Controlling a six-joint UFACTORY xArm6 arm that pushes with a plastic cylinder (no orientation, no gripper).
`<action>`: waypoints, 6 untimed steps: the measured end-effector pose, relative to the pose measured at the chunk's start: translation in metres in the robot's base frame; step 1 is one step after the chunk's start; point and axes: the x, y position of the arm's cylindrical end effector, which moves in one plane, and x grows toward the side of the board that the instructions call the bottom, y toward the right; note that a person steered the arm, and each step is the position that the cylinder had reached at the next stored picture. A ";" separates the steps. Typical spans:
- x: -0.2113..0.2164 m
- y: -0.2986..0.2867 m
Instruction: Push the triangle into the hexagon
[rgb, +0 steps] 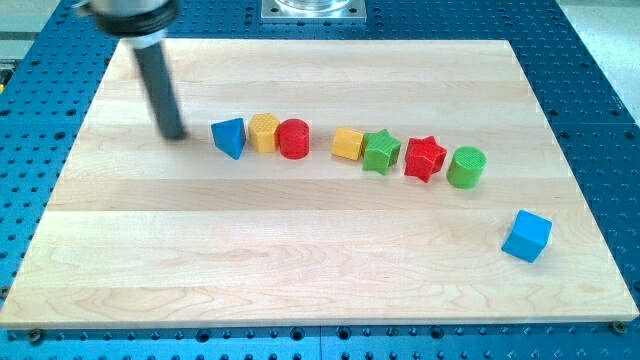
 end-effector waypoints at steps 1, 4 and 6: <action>0.042 0.037; 0.009 0.084; 0.038 0.088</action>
